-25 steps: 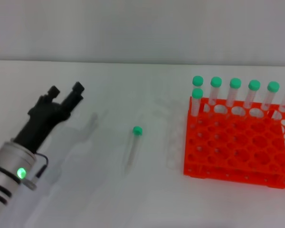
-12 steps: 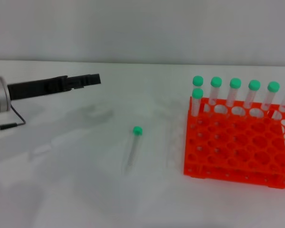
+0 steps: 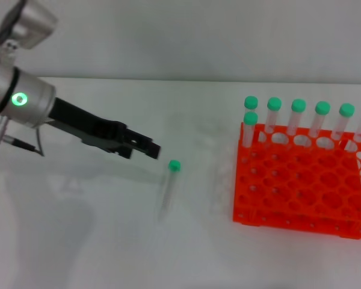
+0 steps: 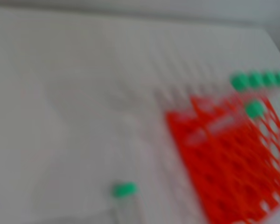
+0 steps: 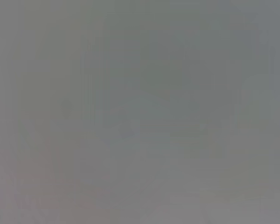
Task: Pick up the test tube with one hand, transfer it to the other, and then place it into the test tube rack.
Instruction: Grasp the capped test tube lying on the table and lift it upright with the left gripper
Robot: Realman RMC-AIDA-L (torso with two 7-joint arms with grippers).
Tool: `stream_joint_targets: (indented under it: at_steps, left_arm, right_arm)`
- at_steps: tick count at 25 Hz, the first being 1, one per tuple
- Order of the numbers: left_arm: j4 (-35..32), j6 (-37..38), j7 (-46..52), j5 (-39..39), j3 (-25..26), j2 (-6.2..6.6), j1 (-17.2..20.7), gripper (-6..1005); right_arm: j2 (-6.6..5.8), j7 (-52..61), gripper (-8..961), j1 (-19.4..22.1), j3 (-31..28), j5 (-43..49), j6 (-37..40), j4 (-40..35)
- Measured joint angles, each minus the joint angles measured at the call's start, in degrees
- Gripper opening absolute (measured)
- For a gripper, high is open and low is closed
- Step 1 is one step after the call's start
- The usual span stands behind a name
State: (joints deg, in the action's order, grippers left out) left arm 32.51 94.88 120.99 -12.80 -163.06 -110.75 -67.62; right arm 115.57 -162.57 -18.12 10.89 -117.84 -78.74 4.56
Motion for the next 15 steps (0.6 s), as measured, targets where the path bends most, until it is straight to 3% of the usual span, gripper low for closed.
stream_joint_targets:
  at_steps: [8,15]
  left_arm:
    - [-4.48,-1.99,13.02,-7.4,-0.05,-0.55,-4.8,891]
    - [-5.9,-9.09,23.98,-21.99,-0.07,-3.37,-10.68,890]
  right_arm:
    - [-0.08,-0.26,856,0.17,-0.1,-0.01,0.27,-0.05]
    - [-0.09,-0.39,856,0.06,-0.02,-0.02,0.37,-0.15]
